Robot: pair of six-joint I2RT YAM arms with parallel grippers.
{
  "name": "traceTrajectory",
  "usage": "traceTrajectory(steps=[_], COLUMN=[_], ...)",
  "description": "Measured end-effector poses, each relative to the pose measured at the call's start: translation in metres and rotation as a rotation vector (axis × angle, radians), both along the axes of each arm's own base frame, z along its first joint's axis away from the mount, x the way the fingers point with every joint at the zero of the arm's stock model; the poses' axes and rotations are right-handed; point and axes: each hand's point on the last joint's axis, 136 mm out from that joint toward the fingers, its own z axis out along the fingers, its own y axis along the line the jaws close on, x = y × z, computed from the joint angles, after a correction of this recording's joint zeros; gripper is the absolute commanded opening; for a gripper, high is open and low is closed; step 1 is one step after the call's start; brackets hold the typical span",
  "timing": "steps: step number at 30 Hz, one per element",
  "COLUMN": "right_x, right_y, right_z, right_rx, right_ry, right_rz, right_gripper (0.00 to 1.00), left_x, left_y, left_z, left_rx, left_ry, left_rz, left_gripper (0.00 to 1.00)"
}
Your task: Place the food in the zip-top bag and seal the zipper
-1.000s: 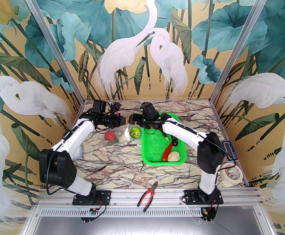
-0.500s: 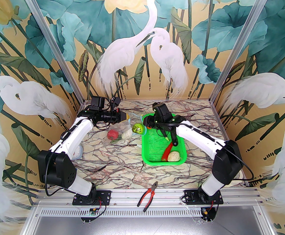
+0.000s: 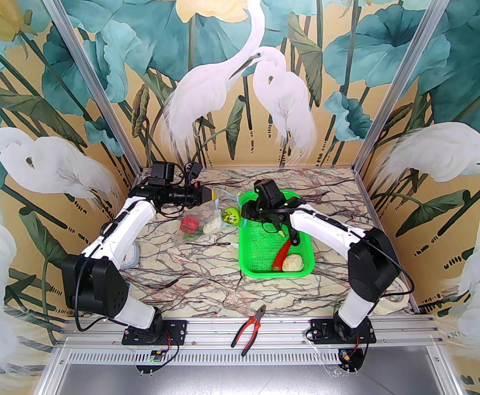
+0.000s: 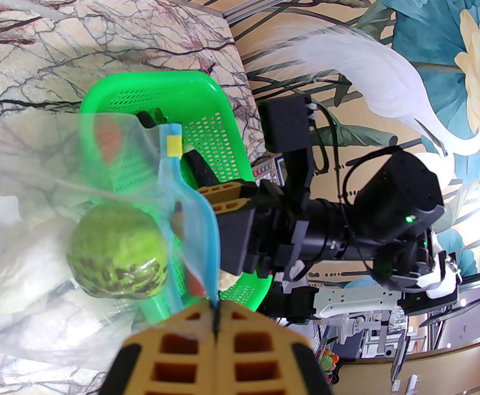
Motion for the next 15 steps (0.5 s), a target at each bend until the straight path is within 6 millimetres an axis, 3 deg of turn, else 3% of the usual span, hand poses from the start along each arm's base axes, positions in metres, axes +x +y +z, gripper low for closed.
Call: traceTrajectory(steps=[8, 13, 15], right_x=[-0.007, -0.01, -0.011], right_y=[0.011, 0.017, 0.019], right_z=[-0.01, -0.022, -0.023], right_rx=[0.069, 0.093, 0.095], right_ry=[0.037, 0.079, 0.082], right_rz=[0.03, 0.033, 0.034], right_gripper=[0.28, 0.1, 0.09], left_x=[-0.001, -0.001, 0.0], left_y=[0.0, 0.0, 0.001], left_z=[0.002, 0.001, 0.002], left_rx=[-0.004, -0.004, -0.004], left_ry=[0.0, 0.0, 0.0], left_rz=[-0.001, 0.0, 0.003], left_gripper=[0.0, 0.0, 0.0])
